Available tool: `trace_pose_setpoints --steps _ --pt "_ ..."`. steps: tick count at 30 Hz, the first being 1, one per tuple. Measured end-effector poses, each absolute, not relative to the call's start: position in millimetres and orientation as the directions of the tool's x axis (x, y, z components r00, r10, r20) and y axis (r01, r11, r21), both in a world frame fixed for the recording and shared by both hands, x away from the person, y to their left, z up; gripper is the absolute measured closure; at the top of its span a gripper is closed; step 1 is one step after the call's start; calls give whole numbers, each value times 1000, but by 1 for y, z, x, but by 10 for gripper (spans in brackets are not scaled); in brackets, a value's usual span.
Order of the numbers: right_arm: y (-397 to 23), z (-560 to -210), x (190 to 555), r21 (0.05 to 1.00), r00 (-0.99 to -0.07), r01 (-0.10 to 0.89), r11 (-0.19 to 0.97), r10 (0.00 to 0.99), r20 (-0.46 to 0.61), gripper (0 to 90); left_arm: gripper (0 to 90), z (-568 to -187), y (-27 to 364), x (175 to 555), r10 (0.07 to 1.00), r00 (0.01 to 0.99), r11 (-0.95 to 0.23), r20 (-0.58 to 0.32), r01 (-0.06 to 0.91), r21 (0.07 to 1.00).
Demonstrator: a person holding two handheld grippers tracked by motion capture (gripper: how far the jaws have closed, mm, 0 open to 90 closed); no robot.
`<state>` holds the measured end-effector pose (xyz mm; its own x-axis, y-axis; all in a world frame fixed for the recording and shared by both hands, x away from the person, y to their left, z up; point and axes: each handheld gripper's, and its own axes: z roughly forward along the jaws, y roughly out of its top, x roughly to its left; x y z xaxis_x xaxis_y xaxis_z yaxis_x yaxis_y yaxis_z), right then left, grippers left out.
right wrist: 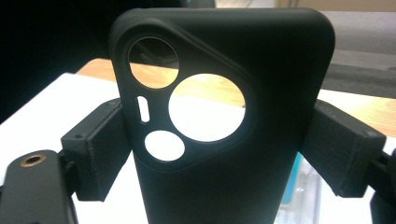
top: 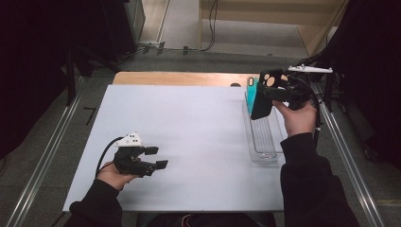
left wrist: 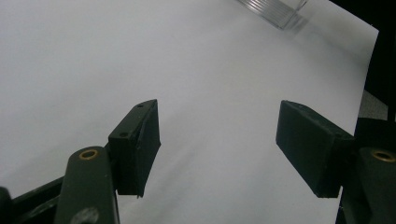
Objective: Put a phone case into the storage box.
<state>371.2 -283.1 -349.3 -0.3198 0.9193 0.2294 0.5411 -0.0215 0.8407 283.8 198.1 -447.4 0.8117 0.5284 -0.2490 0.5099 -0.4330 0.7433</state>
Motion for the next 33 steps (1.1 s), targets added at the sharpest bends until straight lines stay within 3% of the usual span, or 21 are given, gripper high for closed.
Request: trace_pose_setpoints --steps 16,33 --pt "-280 -382 414 821 -153 566 -76 969 195 126 311 -451 199 281 524 811 -433 -260 516 739" --pt "-273 -425 430 803 -62 586 -109 982 179 121 311 -453 201 284 525 802 -411 -284 531 741"
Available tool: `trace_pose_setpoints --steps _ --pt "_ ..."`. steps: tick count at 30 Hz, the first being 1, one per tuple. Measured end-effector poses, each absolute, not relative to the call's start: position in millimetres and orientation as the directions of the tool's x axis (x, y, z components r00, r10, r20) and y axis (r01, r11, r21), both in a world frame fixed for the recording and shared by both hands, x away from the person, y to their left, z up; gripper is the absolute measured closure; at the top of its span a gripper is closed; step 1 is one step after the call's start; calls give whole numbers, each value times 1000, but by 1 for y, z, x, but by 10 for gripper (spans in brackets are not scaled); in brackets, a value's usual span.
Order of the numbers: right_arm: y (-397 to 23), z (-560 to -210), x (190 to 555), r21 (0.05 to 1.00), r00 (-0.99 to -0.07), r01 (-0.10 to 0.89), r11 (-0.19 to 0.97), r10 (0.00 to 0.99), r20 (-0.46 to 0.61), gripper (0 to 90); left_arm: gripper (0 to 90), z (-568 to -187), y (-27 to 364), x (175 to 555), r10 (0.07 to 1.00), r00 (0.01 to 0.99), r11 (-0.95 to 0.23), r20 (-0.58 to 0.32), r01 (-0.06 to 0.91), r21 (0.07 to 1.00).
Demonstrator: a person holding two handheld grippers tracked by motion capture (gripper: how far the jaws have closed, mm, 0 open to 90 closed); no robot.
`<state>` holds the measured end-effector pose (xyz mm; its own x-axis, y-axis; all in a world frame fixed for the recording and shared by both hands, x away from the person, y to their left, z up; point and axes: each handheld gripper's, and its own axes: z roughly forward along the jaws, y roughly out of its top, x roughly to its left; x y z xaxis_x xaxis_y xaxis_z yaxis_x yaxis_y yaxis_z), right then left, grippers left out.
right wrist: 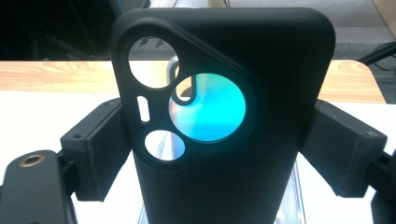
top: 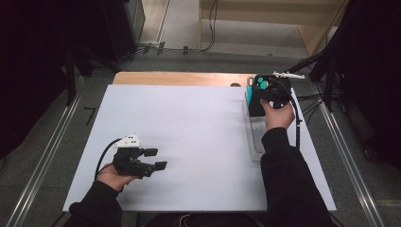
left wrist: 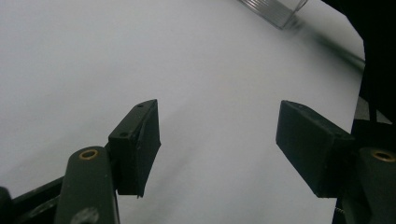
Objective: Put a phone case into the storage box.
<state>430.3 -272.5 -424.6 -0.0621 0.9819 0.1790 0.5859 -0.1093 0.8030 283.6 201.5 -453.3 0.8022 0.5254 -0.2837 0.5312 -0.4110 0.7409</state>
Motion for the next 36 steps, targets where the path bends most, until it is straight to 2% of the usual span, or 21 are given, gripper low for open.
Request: trace_pose_setpoints --steps 9,24,27,29,36 --pt "-268 -438 437 797 -34 593 -110 986 161 116 311 -455 201 286 524 800 -408 -294 538 738" --pt "-264 -443 440 816 -78 575 -65 988 134 96 311 -455 200 287 511 806 -411 -299 535 738" --pt "-264 -444 441 819 -87 570 -65 987 139 78 311 -455 200 287 514 805 -412 -298 536 737" --pt "-264 -444 441 820 -88 569 -62 987 135 22 311 -455 200 287 516 803 -412 -298 537 736" --pt "-264 -446 441 805 -94 589 -68 984 151 19 311 -456 202 289 520 799 -402 -303 542 738"
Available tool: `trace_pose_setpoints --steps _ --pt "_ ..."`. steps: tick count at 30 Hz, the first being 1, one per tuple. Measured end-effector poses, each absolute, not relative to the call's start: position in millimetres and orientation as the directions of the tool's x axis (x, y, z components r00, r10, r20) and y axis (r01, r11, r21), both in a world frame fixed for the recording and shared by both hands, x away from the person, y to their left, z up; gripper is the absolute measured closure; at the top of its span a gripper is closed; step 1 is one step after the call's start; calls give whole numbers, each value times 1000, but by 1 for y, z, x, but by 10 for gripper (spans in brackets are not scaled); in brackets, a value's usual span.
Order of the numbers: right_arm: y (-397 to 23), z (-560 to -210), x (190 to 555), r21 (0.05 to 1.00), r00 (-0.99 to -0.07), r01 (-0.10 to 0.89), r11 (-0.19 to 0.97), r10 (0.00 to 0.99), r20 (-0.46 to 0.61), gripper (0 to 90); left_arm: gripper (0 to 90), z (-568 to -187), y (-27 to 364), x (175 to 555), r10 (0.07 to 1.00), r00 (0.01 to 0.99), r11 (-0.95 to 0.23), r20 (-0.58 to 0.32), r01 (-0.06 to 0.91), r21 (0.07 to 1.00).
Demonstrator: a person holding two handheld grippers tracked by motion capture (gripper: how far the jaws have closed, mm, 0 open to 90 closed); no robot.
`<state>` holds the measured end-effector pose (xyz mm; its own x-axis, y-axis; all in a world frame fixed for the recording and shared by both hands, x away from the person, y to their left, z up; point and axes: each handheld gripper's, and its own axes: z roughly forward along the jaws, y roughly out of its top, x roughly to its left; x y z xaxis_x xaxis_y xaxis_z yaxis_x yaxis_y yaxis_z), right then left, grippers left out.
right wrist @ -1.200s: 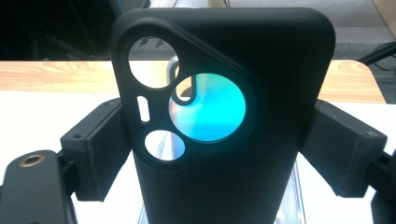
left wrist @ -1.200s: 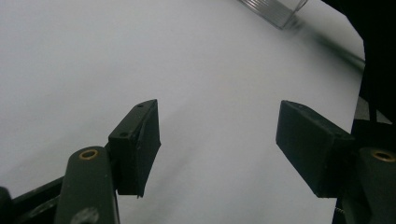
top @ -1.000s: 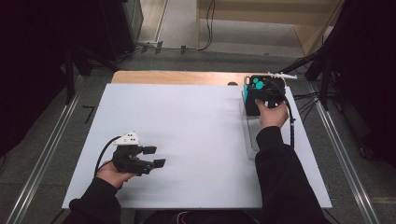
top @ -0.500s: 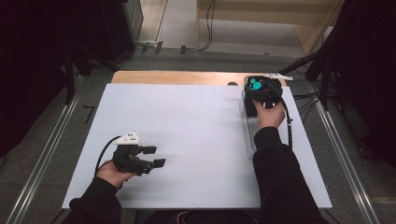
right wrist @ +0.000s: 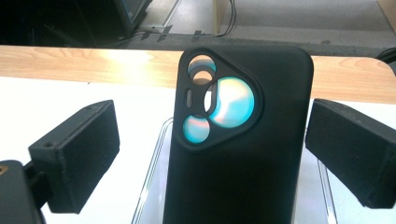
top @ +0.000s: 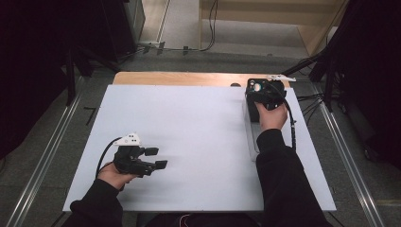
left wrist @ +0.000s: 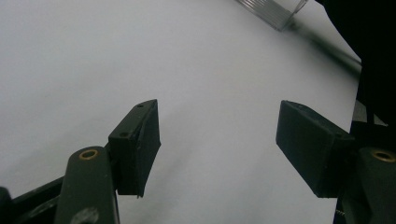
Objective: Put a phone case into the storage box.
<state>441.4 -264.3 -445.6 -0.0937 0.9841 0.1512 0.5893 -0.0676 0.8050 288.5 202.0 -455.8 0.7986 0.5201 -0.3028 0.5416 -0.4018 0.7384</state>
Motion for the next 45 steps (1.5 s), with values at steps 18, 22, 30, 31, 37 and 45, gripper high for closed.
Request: trace_pose_setpoints --steps 18,22,30,31,37,45 --pt "-271 -429 411 743 -251 669 -14 937 243 87 311 -456 203 290 531 788 -396 -312 556 731" --pt "-268 -424 402 732 -295 681 7 918 266 114 311 -456 204 291 531 789 -401 -308 554 730" --pt "-261 -414 381 729 -384 684 42 870 310 130 311 -456 203 290 534 788 -400 -308 555 729" --pt "-260 -413 378 731 -391 681 42 865 315 130 311 -456 203 290 532 789 -400 -308 554 730" --pt "-254 -411 361 739 -451 669 84 835 314 164 311 -456 204 291 530 789 -398 -311 555 731" --pt "-244 -413 340 734 -518 666 131 790 329 216 311 -456 204 290 531 789 -400 -310 556 729"
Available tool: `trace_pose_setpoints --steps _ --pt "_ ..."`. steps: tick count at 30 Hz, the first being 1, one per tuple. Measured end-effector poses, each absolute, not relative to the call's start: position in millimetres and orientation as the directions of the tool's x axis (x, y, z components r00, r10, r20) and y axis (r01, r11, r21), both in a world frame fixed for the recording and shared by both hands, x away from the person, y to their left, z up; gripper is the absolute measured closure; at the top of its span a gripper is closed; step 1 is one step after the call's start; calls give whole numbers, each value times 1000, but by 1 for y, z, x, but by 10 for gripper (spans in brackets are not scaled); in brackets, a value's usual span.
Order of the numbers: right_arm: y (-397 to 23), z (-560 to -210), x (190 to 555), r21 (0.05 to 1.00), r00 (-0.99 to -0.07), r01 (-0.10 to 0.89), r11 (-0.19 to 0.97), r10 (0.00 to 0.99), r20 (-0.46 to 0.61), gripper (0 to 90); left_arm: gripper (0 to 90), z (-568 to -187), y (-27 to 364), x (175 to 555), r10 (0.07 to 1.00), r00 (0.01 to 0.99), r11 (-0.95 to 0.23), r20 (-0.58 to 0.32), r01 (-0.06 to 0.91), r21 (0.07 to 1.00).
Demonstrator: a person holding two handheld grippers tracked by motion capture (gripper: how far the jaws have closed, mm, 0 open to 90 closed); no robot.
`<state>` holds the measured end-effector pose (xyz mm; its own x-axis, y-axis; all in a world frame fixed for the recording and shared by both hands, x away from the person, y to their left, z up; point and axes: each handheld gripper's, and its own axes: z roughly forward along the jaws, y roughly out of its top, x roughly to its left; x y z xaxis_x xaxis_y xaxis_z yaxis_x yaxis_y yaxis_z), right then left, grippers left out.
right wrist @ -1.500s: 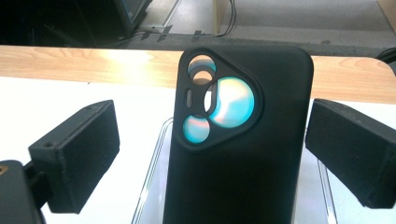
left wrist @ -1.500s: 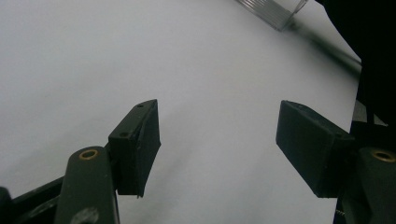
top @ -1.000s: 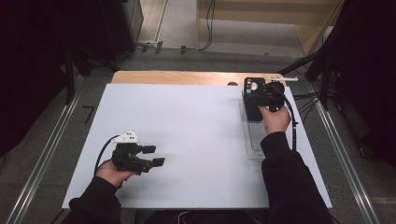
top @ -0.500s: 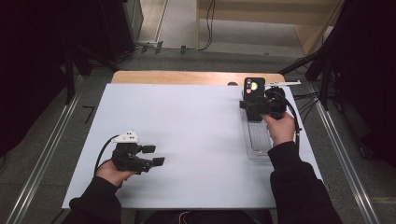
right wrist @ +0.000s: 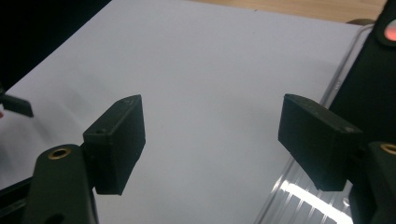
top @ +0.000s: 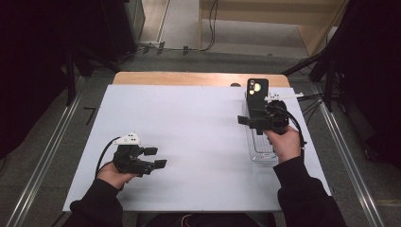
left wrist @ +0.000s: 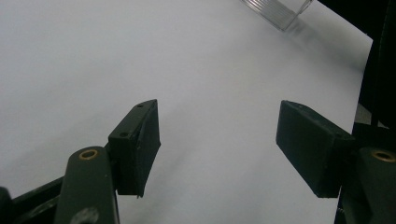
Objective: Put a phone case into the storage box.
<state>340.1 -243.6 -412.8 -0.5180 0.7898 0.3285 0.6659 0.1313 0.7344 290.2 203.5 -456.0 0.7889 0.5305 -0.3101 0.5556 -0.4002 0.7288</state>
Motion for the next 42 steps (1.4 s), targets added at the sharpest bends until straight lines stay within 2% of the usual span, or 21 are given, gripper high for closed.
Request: trace_pose_setpoints --steps 18,42 --pt "-225 -430 305 724 -640 649 234 682 353 223 311 -456 205 290 529 791 -404 -306 552 729" --pt "-227 -460 256 717 -709 614 329 628 319 223 311 -456 204 287 526 793 -402 -308 551 731"
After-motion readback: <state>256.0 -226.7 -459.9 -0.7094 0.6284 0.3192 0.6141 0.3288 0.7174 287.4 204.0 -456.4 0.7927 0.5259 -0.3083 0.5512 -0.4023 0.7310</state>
